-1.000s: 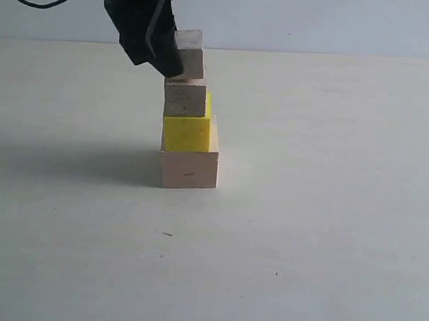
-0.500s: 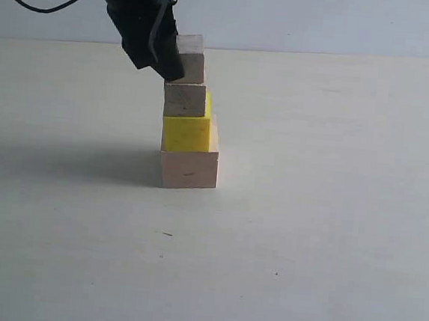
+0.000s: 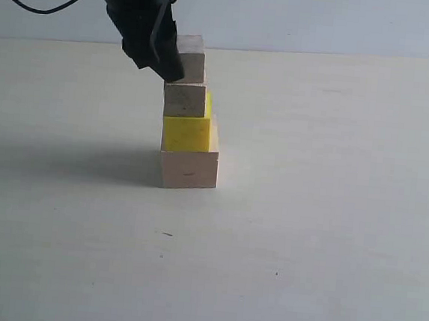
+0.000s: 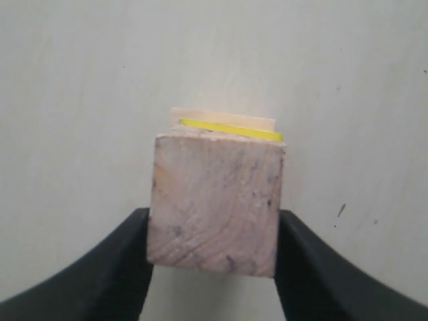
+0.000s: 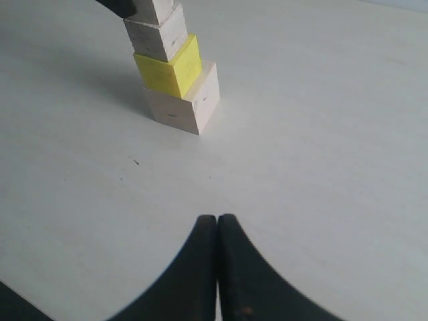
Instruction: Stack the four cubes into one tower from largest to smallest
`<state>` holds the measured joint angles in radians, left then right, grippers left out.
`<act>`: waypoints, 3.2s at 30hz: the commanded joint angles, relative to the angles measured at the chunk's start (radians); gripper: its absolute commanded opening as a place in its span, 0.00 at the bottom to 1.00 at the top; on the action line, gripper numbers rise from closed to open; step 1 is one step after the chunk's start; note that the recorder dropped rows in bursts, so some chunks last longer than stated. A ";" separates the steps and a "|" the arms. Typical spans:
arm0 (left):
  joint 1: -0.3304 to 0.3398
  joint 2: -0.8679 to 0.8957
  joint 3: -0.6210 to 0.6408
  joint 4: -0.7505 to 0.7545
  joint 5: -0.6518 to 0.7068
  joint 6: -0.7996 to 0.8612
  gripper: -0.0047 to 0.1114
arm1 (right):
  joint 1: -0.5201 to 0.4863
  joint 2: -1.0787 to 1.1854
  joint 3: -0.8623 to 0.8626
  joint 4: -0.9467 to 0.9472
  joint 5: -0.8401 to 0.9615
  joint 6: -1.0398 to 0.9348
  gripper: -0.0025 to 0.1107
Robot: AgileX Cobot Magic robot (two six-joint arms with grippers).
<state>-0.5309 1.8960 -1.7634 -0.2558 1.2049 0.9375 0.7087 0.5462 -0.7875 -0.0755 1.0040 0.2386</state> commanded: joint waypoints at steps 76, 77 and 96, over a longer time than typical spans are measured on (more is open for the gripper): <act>0.057 -1.462 0.964 1.064 -0.547 -1.304 0.04 | 0.001 0.002 0.002 -0.732 -0.630 -0.010 0.02; 0.057 -1.478 0.970 1.099 -0.534 -1.322 0.04 | 0.001 0.002 0.002 -0.808 -0.600 0.016 0.02; 0.057 -1.868 1.322 1.016 -0.452 -1.502 0.04 | 0.001 -0.351 0.238 -0.956 -0.291 0.529 0.02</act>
<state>-0.4766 0.0507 -0.4812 0.8077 0.7829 -0.5561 0.7087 0.2467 -0.6128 -1.0663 0.7593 0.7700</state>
